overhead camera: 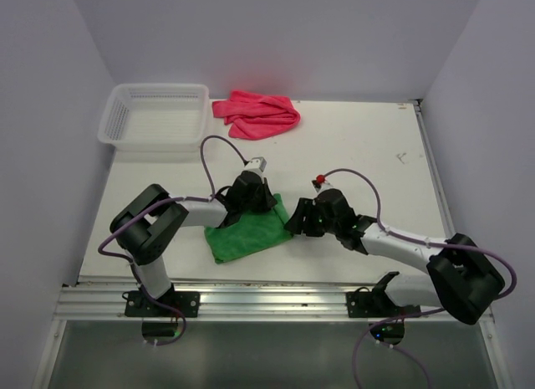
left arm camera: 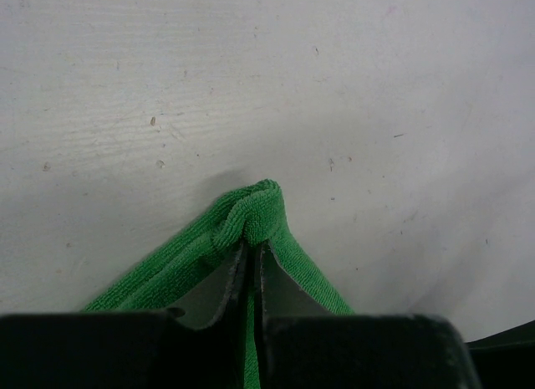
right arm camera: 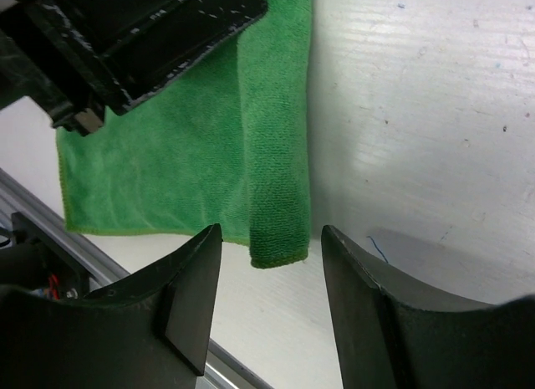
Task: Roll the towels
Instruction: Roll the towel
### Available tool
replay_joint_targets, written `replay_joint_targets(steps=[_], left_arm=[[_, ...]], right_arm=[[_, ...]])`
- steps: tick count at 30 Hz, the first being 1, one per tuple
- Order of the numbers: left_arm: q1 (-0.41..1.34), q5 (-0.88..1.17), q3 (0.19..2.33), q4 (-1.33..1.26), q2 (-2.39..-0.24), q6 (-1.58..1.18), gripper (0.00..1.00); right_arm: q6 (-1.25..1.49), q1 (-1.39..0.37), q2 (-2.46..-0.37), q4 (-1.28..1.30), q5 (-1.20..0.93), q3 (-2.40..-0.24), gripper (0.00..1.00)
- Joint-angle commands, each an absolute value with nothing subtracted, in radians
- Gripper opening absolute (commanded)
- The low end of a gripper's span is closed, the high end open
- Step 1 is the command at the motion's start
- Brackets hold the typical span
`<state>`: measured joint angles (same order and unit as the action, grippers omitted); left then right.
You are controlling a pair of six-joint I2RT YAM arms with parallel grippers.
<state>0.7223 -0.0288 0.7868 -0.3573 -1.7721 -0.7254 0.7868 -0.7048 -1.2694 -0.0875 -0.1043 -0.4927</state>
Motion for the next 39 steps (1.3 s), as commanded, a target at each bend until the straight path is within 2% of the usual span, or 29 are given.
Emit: replay_joint_targets(steps=[1, 5, 9, 28, 31, 34, 35, 39], left_arm=[[0.713, -0.052, 0.750, -0.299, -1.773, -0.726, 0.00], [0.713, -0.055, 0.747, -0.299, -1.767, -0.726, 0.00], [0.713, -0.052, 0.752, -0.293, -1.772, -0.726, 0.00], [0.713, -0.054, 0.747, -0.287, -1.769, -0.724, 0.00], [0.713, -0.055, 0.744, -0.287, -1.764, -0.724, 0.00], [0.713, -0.058, 0.747, -0.276, -1.760, -0.721, 0.00], [0.713, -0.058, 0.753, -0.272, -1.758, -0.721, 0.00], [0.709, -0.051, 0.770, -0.255, -1.750, -0.718, 0.00]], right_arm=[[0.817, -0.686, -1.223, -0.150, -0.147, -0.485, 0.55], [0.856, -0.650, -1.216, -0.186, -0.170, -0.462, 0.50], [0.862, -0.637, -1.250, -0.186, -0.176, -0.468, 0.40], [0.807, -0.656, -1.494, -0.262, -0.218, -0.469, 0.36], [0.782, -0.660, -1.497, -0.239, -0.193, -0.463, 0.30], [0.762, -0.661, -1.490, -0.223, -0.187, -0.459, 0.22], [0.752, -0.661, -1.479, -0.215, -0.181, -0.462, 0.16], [0.667, -0.705, -1.421, -0.103, -0.072, -0.500, 0.04]])
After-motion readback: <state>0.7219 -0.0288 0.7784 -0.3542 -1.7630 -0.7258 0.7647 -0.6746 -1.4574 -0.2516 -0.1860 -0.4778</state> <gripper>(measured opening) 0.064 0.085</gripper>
